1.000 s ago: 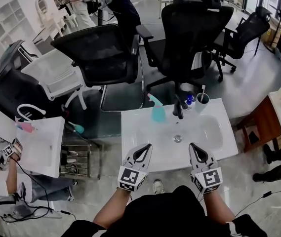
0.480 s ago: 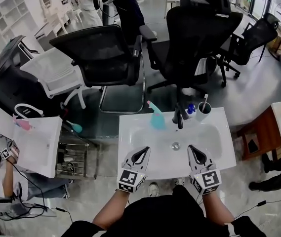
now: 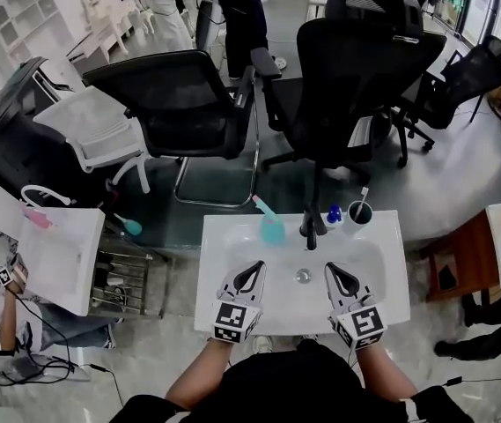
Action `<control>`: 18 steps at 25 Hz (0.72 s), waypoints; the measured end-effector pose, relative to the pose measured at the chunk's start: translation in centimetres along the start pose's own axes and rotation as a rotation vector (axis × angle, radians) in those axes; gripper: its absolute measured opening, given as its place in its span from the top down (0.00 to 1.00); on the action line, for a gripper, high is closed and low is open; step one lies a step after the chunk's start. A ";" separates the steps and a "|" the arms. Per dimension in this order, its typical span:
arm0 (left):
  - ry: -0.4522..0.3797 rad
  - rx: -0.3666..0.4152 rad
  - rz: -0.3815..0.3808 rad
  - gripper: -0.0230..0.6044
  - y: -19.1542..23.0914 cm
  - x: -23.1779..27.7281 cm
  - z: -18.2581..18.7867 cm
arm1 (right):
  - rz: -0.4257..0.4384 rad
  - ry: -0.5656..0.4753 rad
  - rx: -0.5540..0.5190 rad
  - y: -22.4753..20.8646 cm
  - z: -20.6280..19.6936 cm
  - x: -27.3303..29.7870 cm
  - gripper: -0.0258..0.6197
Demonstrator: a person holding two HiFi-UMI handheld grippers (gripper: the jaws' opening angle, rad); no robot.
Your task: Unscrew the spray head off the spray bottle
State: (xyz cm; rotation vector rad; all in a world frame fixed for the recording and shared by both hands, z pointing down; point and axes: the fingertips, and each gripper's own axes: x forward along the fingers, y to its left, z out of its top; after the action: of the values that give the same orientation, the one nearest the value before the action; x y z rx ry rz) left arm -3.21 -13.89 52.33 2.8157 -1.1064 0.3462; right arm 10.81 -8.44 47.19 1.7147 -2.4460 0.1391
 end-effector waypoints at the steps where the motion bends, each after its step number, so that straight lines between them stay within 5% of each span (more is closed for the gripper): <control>1: 0.000 -0.010 0.014 0.94 0.2 0.3 0.1 | 0.002 0.001 0.000 -0.4 0.0 0.2 0.95; 6: 0.010 -0.073 0.075 0.93 1.5 1.8 -0.2 | 0.020 0.003 0.005 -1.7 -0.1 1.0 0.95; 12: 0.048 -0.100 0.107 0.66 2.0 3.9 -1.6 | 0.040 0.037 0.028 -2.9 -1.3 1.9 0.95; 15: 0.070 -0.131 0.125 0.39 2.1 5.2 -2.8 | 0.050 0.052 0.034 -3.3 -2.1 2.4 0.95; 18: 0.093 -0.149 0.149 0.27 2.2 6.5 -3.8 | 0.047 0.048 0.031 -3.9 -2.5 2.8 0.95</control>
State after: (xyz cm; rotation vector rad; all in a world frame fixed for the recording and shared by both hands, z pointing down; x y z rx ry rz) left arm -0.74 -19.13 57.62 2.5694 -1.2680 0.3854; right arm 13.69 -11.97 50.06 1.6468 -2.4624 0.2220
